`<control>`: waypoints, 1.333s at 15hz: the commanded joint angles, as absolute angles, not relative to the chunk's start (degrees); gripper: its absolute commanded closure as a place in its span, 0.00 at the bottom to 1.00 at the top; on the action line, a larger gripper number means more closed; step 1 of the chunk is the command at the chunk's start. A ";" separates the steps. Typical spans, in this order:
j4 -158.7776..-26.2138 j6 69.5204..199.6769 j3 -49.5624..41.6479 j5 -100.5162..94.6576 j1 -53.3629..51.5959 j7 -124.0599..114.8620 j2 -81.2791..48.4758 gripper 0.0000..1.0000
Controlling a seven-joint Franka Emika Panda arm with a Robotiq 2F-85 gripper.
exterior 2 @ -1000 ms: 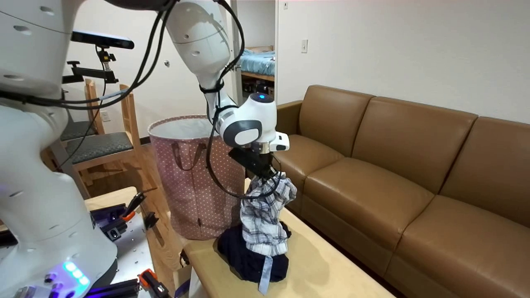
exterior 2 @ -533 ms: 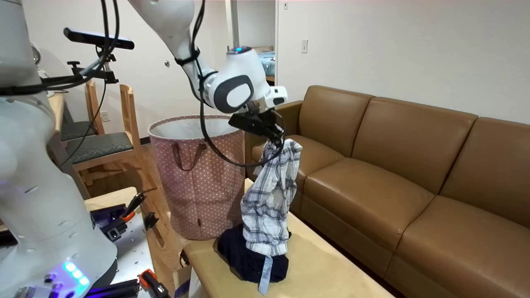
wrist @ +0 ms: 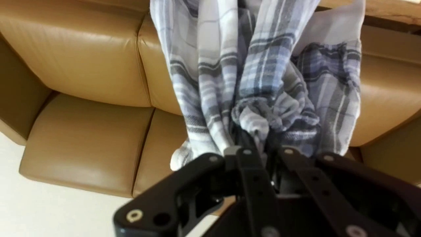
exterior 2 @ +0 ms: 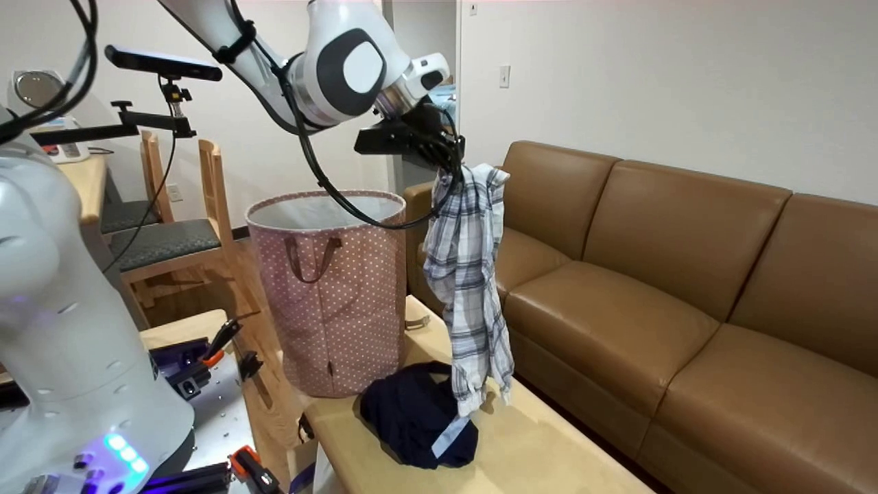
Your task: Pick up the cloth and put it in the carrier bag
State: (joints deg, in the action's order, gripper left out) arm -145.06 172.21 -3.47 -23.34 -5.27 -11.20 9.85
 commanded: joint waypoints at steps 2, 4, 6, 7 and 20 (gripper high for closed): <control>-144.56 171.30 -3.42 -23.23 -5.62 -10.54 9.67 0.93; -143.23 168.64 -1.43 -27.95 -3.32 -13.08 13.53 0.93; -141.69 163.87 1.30 -34.65 -1.57 -14.16 19.64 0.93; -140.85 161.19 2.46 -36.80 -1.59 -13.98 21.58 0.93; -136.36 150.59 11.53 -38.82 -1.02 -11.82 31.77 0.90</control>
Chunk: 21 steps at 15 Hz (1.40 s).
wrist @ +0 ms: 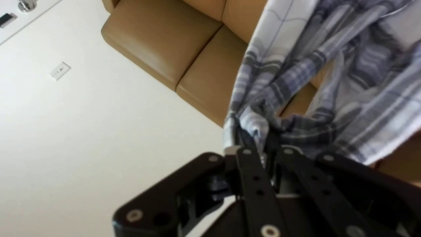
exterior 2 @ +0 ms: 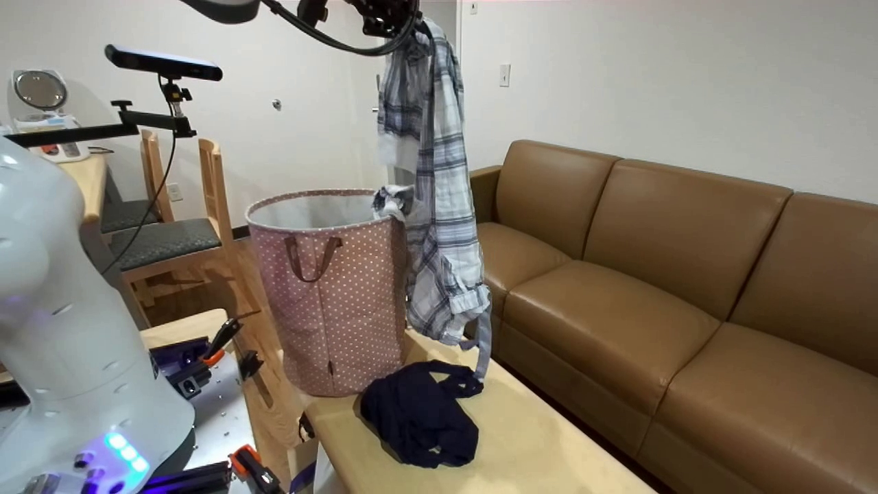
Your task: Pick up the cloth and put it in the carrier bag
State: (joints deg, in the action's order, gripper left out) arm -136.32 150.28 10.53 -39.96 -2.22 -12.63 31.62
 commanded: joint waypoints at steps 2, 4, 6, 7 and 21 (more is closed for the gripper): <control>-136.27 150.65 11.45 -38.72 -1.21 -11.61 31.92 0.92; -135.00 149.79 12.12 -39.69 -0.72 -11.73 34.26 0.93; -131.96 148.58 13.65 -40.53 -0.29 -11.77 36.09 0.93; -129.93 148.15 14.47 -40.79 -0.26 -11.22 36.72 0.93; -97.30 144.93 35.46 -46.99 0.77 -3.98 34.75 0.93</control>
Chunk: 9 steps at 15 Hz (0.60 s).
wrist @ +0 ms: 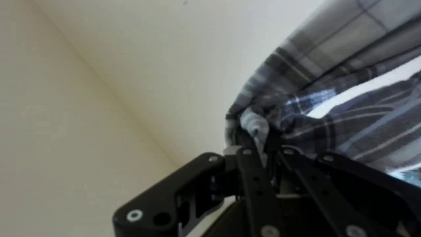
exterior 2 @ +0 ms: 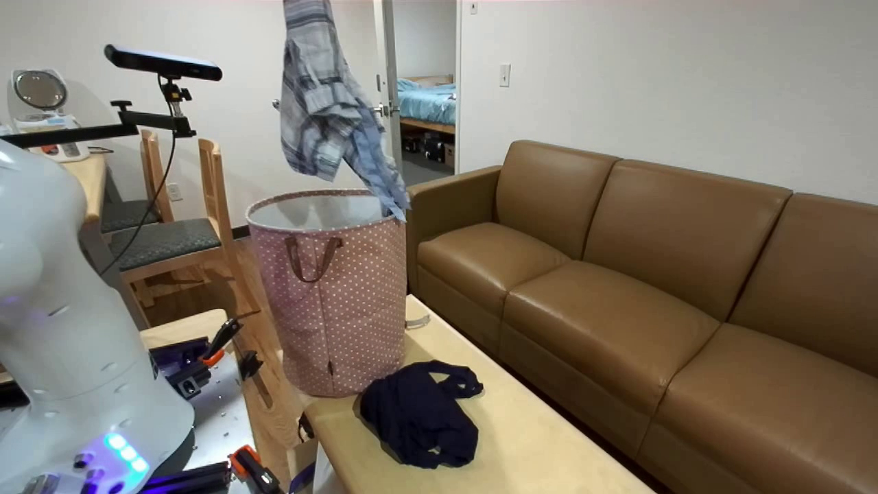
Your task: Pick up the cloth and put it in the carrier bag
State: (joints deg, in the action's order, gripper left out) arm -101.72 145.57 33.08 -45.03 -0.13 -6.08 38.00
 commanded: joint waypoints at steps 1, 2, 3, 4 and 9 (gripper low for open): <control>-98.82 146.15 35.12 -46.93 0.12 -4.08 34.61 0.93; -100.57 147.01 34.74 -46.56 -0.28 -4.99 34.35 0.93; -102.37 147.57 34.52 -46.65 -0.16 -6.04 34.19 0.93; -105.04 148.40 33.65 -46.72 -0.31 -6.94 34.00 0.93; -118.57 153.67 29.21 -47.78 0.23 -13.20 32.07 0.93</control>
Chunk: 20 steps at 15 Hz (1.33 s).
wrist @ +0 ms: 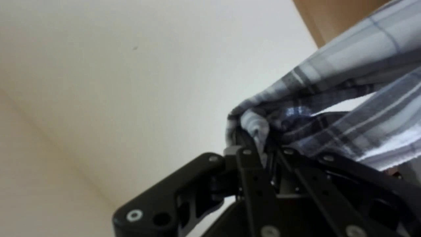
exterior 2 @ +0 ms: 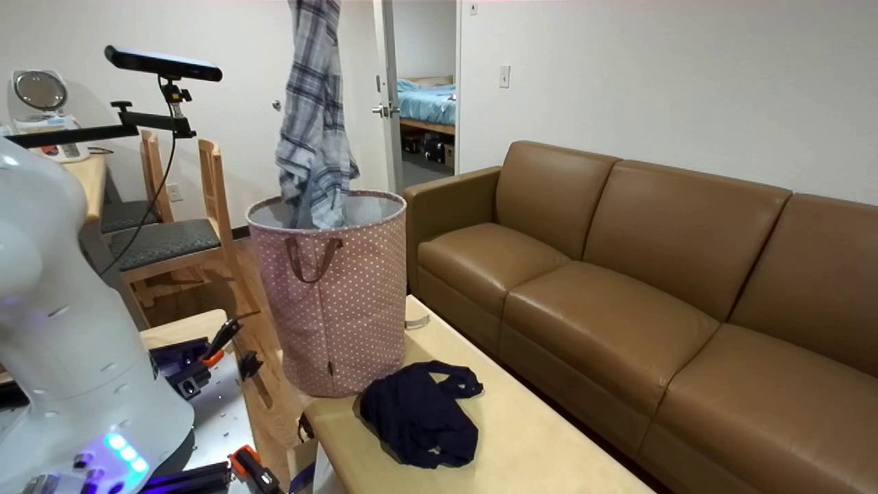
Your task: Pick up the cloth and put it in the carrier bag
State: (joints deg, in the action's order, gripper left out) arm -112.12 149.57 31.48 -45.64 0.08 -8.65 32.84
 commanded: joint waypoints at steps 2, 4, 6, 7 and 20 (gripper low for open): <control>-124.20 155.28 28.12 -47.39 -0.29 -15.31 30.79 0.93; -128.41 155.58 28.14 -47.13 -0.47 -17.06 29.01 0.93; -132.10 156.37 27.50 -45.75 -2.01 -17.81 26.58 0.93; -133.87 158.29 28.25 -44.50 -1.33 -18.02 25.59 0.93; -139.19 157.51 28.42 -35.96 -6.57 -17.12 17.43 0.93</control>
State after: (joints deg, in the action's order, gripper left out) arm -137.67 157.50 28.83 -41.09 -3.25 -18.35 22.14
